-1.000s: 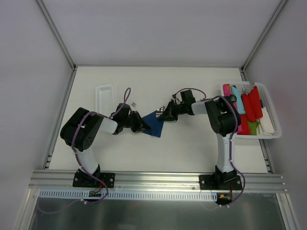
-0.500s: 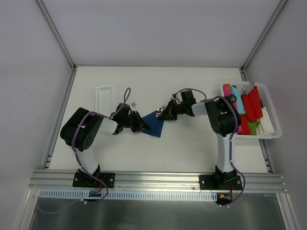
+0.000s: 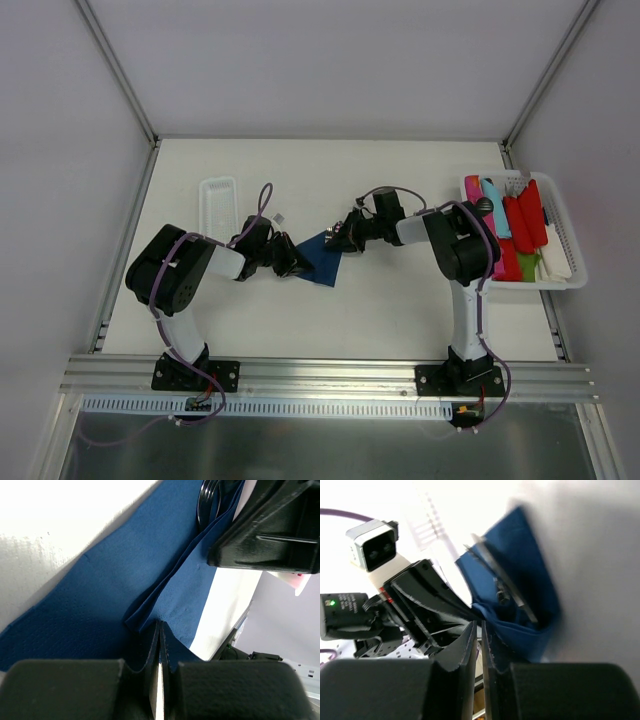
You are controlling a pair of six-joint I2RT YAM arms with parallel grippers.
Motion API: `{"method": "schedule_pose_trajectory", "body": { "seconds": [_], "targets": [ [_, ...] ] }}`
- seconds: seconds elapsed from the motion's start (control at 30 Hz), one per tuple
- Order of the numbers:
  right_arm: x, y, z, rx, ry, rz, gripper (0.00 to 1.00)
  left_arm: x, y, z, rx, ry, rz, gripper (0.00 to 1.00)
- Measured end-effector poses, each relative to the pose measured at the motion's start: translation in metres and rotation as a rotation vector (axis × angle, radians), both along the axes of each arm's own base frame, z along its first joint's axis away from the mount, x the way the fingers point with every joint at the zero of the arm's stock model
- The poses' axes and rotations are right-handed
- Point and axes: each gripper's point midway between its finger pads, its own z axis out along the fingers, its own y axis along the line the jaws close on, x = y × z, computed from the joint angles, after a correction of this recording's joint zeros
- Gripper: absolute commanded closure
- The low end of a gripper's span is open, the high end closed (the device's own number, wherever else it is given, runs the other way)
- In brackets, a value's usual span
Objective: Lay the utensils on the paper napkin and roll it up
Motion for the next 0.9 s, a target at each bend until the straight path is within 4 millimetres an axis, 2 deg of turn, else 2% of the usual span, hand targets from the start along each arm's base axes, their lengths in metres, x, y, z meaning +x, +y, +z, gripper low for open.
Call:
{"method": "schedule_pose_trajectory", "body": {
  "seconds": [0.2,0.43,0.57,0.7,0.77,0.9],
  "targets": [
    [0.001,-0.004,-0.011,-0.046,-0.017,-0.010,0.90,0.001,0.002,0.000,-0.001,0.000,0.005,1.00],
    [0.002,-0.005,-0.012,-0.075,-0.011,-0.005,0.91,0.001,0.002,0.000,-0.002,-0.001,0.005,0.99],
    [0.002,-0.006,-0.013,-0.090,-0.005,-0.001,0.91,0.001,0.002,0.002,0.000,-0.015,0.000,0.88],
    [0.001,-0.007,-0.014,-0.101,-0.003,0.004,0.91,-0.004,0.011,0.014,0.036,-0.058,0.003,0.75],
    [0.001,-0.007,-0.014,-0.108,-0.001,0.006,0.91,-0.005,0.017,0.026,0.069,-0.093,0.009,0.66],
    [0.001,-0.006,-0.014,-0.116,-0.002,0.012,0.91,0.000,0.034,0.053,0.155,-0.186,0.044,0.60]
  ]
}}
